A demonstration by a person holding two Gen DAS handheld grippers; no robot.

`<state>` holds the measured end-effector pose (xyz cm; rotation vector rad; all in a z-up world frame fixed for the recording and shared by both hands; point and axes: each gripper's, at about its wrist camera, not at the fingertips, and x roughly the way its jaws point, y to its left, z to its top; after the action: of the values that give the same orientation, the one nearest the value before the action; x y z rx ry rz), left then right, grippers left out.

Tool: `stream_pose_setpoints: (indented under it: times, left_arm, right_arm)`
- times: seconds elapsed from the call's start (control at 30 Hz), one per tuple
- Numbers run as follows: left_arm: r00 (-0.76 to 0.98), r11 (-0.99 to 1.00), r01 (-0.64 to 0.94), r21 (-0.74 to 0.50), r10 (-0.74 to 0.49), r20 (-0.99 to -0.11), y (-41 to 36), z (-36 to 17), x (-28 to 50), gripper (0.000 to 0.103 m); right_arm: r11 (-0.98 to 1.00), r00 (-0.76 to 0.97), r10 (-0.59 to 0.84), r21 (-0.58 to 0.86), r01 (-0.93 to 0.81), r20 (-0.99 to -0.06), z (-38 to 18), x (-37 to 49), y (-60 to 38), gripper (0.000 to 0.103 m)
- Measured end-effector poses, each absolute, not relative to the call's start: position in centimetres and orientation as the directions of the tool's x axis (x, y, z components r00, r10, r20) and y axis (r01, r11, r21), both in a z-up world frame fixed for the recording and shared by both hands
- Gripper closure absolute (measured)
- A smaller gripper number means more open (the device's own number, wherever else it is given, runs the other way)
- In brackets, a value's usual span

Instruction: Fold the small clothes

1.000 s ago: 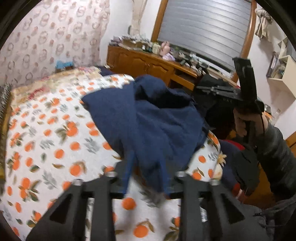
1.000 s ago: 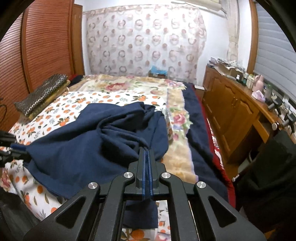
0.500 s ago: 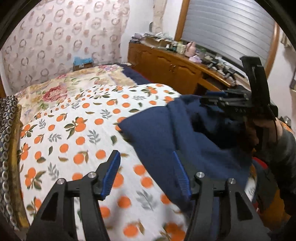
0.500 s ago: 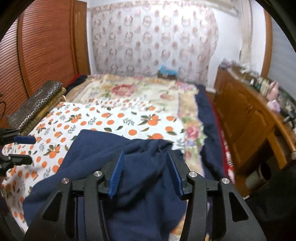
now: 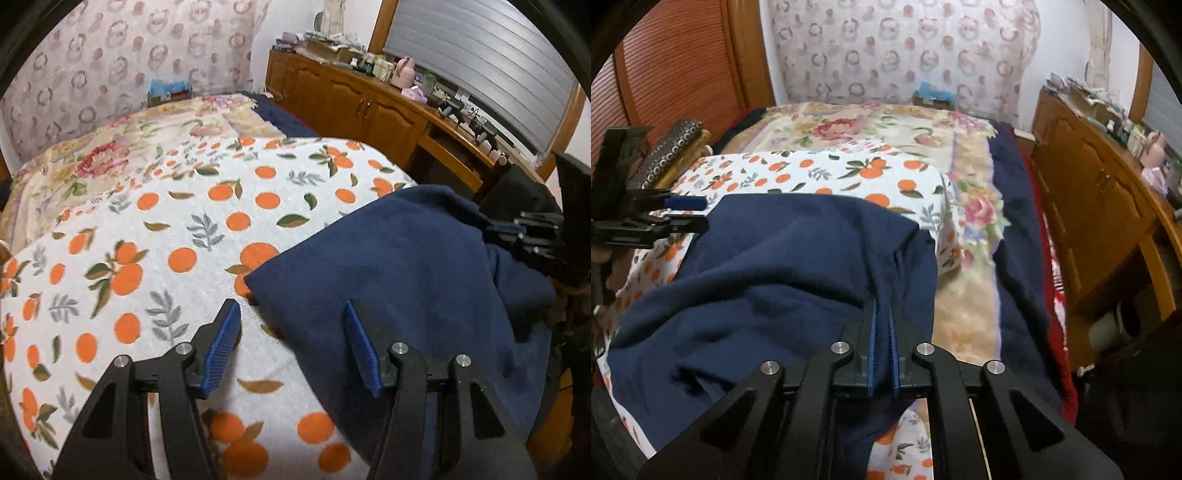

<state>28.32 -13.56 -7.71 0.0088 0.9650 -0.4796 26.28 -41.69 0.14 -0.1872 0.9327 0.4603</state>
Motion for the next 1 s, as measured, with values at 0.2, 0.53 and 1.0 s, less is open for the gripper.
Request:
stream_pose_setpoints:
  times: [0.2,0.53,1.0]
  left_arm:
    - [0.484,0.890,0.410,-0.199,-0.398,-0.779,-14.0,-7.7,28.7,0.048]
    - [0.497,0.892,0.416,-0.175,-0.384,-0.778,-14.2,-7.5,29.0,0.054]
    - [0.491,0.869,0.447,-0.214,-0.438,-0.753,-14.3,-7.3,28.8,0.096]
  right_arm:
    - [0.911,0.593,0.302,0.041,-0.411,-0.747,1.8,28.4,-42.4,0.059]
    - [0.914,0.573,0.325,0.094,-0.395,-0.753,0.4,33.2,-40.8,0.046]
    - [0.895,0.471,0.330,0.112,-0.432,-0.818,-1.8,32.4,-39.9,0.074]
